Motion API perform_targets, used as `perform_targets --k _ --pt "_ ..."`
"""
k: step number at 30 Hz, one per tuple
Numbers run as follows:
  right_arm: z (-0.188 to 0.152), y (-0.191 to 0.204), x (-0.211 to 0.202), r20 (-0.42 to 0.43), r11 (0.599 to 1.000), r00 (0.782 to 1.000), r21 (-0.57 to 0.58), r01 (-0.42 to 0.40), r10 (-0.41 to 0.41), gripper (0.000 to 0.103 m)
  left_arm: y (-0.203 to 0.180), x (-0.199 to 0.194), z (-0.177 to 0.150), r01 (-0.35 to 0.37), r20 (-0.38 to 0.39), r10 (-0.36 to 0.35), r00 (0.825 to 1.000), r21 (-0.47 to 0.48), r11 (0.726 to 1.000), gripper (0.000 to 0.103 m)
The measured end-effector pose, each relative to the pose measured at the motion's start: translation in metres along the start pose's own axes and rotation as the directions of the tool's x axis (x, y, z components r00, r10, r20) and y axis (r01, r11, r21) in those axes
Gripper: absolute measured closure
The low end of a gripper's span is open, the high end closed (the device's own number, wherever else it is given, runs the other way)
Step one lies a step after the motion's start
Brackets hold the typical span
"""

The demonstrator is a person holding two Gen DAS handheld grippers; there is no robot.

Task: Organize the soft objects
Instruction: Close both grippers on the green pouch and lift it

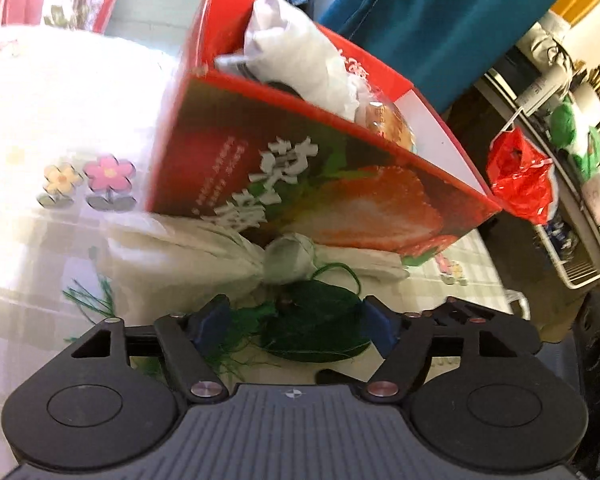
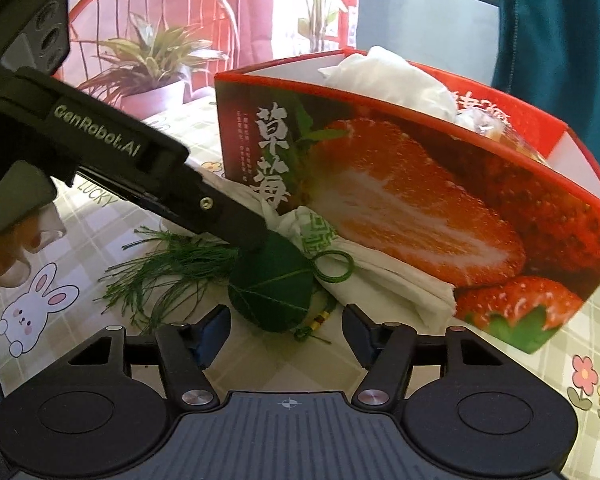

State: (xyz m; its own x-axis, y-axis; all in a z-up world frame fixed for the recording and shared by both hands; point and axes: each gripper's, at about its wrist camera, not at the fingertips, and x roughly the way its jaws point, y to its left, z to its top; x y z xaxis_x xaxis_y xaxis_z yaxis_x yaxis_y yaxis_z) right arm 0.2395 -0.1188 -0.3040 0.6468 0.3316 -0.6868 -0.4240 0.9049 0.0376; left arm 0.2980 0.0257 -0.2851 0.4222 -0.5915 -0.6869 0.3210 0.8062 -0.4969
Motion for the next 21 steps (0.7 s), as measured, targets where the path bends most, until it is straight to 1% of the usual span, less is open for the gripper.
perform_targets --k 3,6,9,10,11,16,21 --pt "0.002 0.001 0.004 -0.011 1.000 1.000 -0.008 -0.016 0.015 0.052 0.000 0.010 -0.004 0.052 -0.021 -0.053 0.998 -0.010 0.999 0.028" --pt "0.002 0.002 0.007 -0.020 1.000 0.999 -0.008 -0.027 0.027 0.054 -0.006 0.019 -0.007 0.056 -0.044 -0.055 0.998 0.021 0.998 0.028" --pt "0.002 0.001 0.010 -0.019 0.999 0.999 0.000 -0.032 0.032 0.055 -0.009 0.028 -0.011 0.064 -0.065 -0.062 0.996 0.027 0.998 0.032" --pt "0.002 0.002 0.010 -0.018 0.999 0.999 0.005 -0.033 0.034 0.057 -0.011 0.029 -0.012 0.053 -0.064 -0.051 0.997 0.034 0.998 0.036" --pt "0.003 0.002 0.011 -0.017 0.999 0.999 0.011 -0.038 0.038 0.058 -0.012 0.030 -0.013 0.039 -0.060 -0.037 0.998 0.042 0.998 0.039" --pt "0.004 -0.001 0.003 0.008 0.999 0.999 0.030 -0.035 0.035 0.063 -0.014 0.023 -0.012 0.053 -0.036 -0.052 0.998 0.037 0.998 0.040" --pt "0.012 -0.002 -0.012 0.049 0.999 0.998 0.021 -0.041 0.039 0.063 -0.028 0.004 -0.003 0.047 0.006 -0.047 0.999 0.066 0.997 0.040"
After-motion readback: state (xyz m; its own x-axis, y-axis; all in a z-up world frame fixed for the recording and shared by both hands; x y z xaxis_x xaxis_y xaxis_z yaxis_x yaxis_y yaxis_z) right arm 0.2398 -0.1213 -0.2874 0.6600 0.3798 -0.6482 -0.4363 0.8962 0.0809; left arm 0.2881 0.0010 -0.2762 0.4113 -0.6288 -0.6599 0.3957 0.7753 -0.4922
